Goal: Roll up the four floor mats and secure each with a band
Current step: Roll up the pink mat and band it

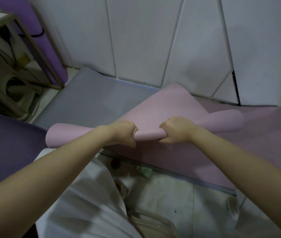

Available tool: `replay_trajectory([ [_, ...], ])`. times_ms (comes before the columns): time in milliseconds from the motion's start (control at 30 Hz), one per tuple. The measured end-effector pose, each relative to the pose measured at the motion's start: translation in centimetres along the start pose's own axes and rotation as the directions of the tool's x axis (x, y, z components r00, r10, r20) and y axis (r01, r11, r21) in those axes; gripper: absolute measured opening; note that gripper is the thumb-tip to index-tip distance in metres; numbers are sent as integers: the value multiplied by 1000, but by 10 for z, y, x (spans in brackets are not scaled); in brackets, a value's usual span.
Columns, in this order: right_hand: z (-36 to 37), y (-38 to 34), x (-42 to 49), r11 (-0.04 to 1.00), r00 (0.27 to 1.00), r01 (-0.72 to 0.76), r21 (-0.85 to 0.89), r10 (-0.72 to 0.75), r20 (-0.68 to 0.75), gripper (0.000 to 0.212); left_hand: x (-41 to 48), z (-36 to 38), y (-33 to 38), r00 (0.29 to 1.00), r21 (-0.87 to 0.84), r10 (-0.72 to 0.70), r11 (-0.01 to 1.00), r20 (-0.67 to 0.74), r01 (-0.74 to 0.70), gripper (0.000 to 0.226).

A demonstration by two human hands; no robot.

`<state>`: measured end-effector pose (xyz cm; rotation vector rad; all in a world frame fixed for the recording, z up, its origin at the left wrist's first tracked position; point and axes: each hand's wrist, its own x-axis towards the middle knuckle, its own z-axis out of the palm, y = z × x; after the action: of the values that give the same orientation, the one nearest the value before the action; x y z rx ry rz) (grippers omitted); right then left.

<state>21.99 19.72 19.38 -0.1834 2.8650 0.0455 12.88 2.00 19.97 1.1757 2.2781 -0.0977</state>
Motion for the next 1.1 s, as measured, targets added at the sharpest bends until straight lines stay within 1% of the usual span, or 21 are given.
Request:
replay_trajectory([
  [100, 4, -2, -4, 998, 995, 19, 53, -24, 95, 33, 4, 5, 2, 982, -154, 15, 988, 189, 15, 30],
  [167, 8, -3, -6, 997, 990, 14, 77, -25, 137, 32, 5, 8, 3, 973, -166, 10, 986, 231, 29, 39],
  [200, 10, -4, -7, 995, 989, 13, 95, -27, 145, 30, 6, 10, 4, 978, -124, 10, 992, 209, 16, 43],
  [233, 11, -4, -7, 994, 988, 9, 113, -26, 152, 29, 7, 14, 6, 989, -42, 15, 999, 150, -9, 48],
  [267, 11, -3, -6, 992, 988, 4, 127, -24, 154, 27, 7, 18, 9, 998, 59, 28, 998, 57, -31, 53],
  [300, 10, -4, -5, 990, 988, 8, 137, -29, 153, 27, 6, 23, 14, 997, 146, 49, 989, -55, -41, 56],
  [333, 8, -4, -4, 990, 988, 15, 142, -37, 147, 26, 4, 28, 21, 983, 193, 75, 980, -165, -43, 56],
  [367, 6, -5, -3, 990, 989, 25, 142, -45, 142, 26, 3, 34, 29, 962, 198, 97, 979, -253, -47, 53],
  [400, 5, -5, -3, 990, 989, 40, 133, -59, 139, 27, 2, 39, 36, 946, 174, 102, 983, -307, -50, 48],
  [500, 4, -5, -8, 995, 993, 80, 67, -86, 79, 29, 6, 43, 43, 939, 98, 55, 995, -338, -23, 36],
  [600, 10, -3, -14, 999, 996, 39, -20, -41, -84, 35, 13, 36, 37, 947, 24, 16, 1000, -321, -9, 26],
  [667, 18, -1, -19, 994, 972, 12, -108, -37, -232, 45, 17, 32, 35, 959, -56, 10, 998, -284, -27, 26],
  [700, 21, 1, -22, 989, 965, -19, -146, -20, -262, 52, 19, 30, 34, 966, -101, 7, 994, -259, -34, 28],
  [767, 28, 5, -28, 986, 949, -87, -140, 39, -312, 60, 22, 25, 31, 981, -180, -3, 983, -192, -32, 32],
  [800, 31, 9, -30, 988, 950, -95, -125, 52, -309, 62, 22, 23, 31, 990, -207, 0, 978, -138, -29, 34],
  [867, 36, 12, -34, 992, 972, -42, -116, 13, -236, 61, 22, 23, 30, 999, -247, 28, 969, 26, -20, 39],
  [933, 34, 12, -36, 997, 989, 6, -75, -17, -149, 50, 21, 24, 30, 983, -279, 41, 960, 181, 11, 45],
  [967, 34, 12, -36, 997, 994, 27, -76, -35, -108, 45, 20, 26, 30, 974, -290, 42, 957, 221, 25, 46],
  [1000, 35, 12, -34, 996, 996, 42, -77, -47, -70, 41, 20, 28, 31, 974, -288, 40, 957, 224, 27, 47],
  [1033, 34, 12, -34, 996, 998, 50, -71, -51, -22, 39, 19, 30, 31, 982, -259, 37, 966, 187, 13, 47],
  [1100, 31, 12, -31, 998, 999, 44, -54, -42, 35, 36, 15, 37, 33, 1000, -105, -12, 994, 25, 14, 45],
])
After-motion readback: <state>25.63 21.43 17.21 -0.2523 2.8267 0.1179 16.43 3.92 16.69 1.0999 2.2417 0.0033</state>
